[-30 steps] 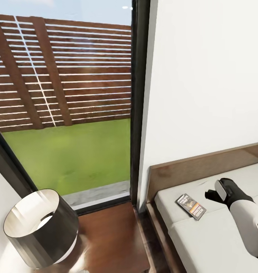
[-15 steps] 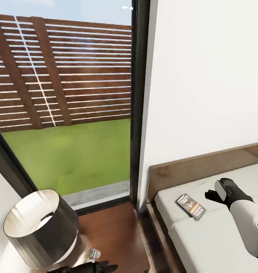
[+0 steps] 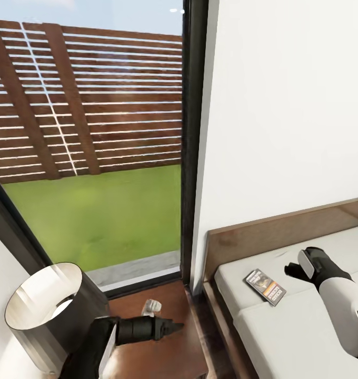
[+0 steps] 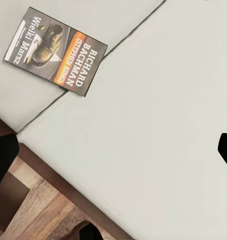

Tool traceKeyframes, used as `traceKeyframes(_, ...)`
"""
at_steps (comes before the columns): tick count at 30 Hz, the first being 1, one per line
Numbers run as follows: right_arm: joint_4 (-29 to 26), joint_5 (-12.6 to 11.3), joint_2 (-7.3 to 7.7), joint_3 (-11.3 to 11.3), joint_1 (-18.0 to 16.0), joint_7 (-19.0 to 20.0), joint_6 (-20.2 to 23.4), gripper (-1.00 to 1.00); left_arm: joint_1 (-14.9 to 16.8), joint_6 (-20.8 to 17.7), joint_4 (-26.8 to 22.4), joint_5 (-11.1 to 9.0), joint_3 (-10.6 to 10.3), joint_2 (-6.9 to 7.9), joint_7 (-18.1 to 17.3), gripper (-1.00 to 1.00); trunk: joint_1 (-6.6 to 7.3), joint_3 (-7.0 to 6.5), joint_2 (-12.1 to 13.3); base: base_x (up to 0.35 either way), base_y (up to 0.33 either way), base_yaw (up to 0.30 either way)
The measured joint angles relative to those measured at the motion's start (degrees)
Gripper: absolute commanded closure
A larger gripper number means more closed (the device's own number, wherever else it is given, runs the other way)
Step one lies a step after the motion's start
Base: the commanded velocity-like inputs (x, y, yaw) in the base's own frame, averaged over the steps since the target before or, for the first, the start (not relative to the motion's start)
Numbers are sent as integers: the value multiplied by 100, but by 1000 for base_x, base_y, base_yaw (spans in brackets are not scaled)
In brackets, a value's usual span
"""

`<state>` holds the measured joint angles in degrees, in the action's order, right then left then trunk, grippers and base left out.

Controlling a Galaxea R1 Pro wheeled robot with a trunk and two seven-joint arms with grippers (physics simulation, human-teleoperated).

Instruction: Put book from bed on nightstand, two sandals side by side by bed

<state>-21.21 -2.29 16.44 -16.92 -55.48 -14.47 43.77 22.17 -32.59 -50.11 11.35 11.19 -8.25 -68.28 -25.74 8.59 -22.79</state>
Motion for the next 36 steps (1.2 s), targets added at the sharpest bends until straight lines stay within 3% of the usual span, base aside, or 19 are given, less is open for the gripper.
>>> traceKeyframes(3,-11,1,8,0,-1,0,0,-100,1,-394,-539,-78,-436,-15,-209,-100,0,0,0,0,0,0)
traceKeyframes(4,-31,-3,15,-4,-1,6,0,-100,1,-462,-661,-211,-659,0,-516,-100,0,0,0,0,0,0)
traceKeyframes(5,-44,-6,18,-6,-1,8,0,-100,1,-475,-688,-267,-723,6,-650,-100,0,0,0,0,0,0)
traceKeyframes(8,-277,-24,67,-12,0,19,13,-100,-2,-500,-767,-538,-922,32,-1502,-100,0,0,-1,0,0,0)
traceKeyframes(15,-899,-38,97,-22,-1,16,17,-100,-6,-504,-774,-599,-955,42,-1753,-100,0,0,0,0,0,0)
traceKeyframes(25,-985,-41,81,-22,-10,-1,2,-100,-7,-513,-775,-616,-960,144,-1783,-100,0,0,0,0,0,0)
traceKeyframes(36,-978,-38,71,1,-10,-1,-12,-100,-4,-513,-774,-611,-955,151,-1783,-100,-242,199,-441,0,0,0)
